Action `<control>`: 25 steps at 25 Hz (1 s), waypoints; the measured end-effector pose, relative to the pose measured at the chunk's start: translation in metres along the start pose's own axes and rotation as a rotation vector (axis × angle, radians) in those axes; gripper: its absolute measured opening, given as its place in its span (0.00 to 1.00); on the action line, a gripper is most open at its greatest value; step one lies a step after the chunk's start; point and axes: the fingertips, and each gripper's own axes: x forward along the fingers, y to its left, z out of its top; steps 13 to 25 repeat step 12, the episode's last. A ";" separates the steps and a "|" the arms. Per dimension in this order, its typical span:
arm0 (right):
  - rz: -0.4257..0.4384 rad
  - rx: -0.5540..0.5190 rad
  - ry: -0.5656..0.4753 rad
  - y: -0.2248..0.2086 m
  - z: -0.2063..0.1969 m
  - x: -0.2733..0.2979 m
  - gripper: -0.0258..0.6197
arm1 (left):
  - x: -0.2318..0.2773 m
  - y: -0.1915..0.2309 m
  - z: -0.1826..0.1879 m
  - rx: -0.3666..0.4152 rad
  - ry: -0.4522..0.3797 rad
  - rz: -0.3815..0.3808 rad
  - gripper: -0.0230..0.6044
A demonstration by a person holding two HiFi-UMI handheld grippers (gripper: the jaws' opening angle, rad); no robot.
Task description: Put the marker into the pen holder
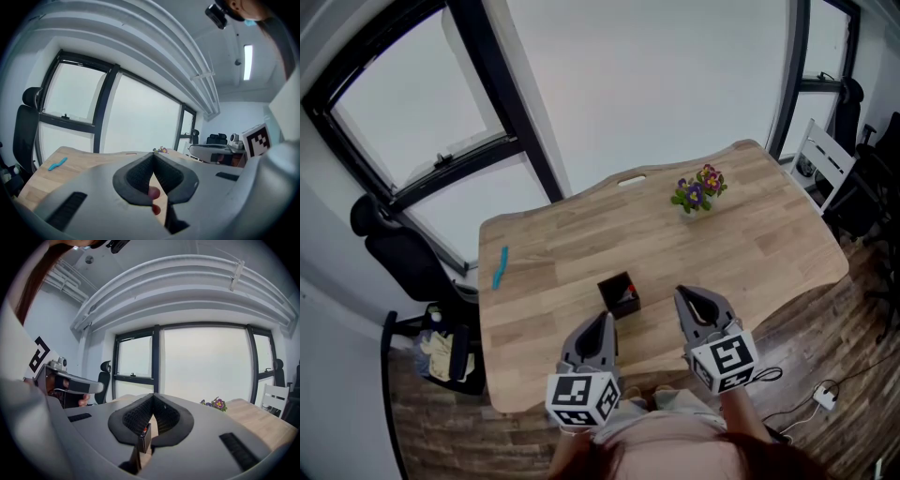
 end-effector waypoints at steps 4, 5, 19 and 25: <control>-0.008 0.004 0.005 -0.001 -0.004 -0.001 0.04 | 0.000 0.001 -0.001 -0.007 -0.002 0.001 0.04; -0.010 0.005 0.008 -0.001 -0.005 -0.001 0.04 | 0.000 0.002 -0.001 -0.010 -0.002 0.005 0.04; -0.019 0.006 0.016 -0.001 -0.008 0.002 0.04 | 0.002 0.006 -0.005 -0.008 0.008 -0.003 0.04; -0.019 0.006 0.016 -0.001 -0.008 0.002 0.04 | 0.002 0.006 -0.005 -0.008 0.008 -0.003 0.04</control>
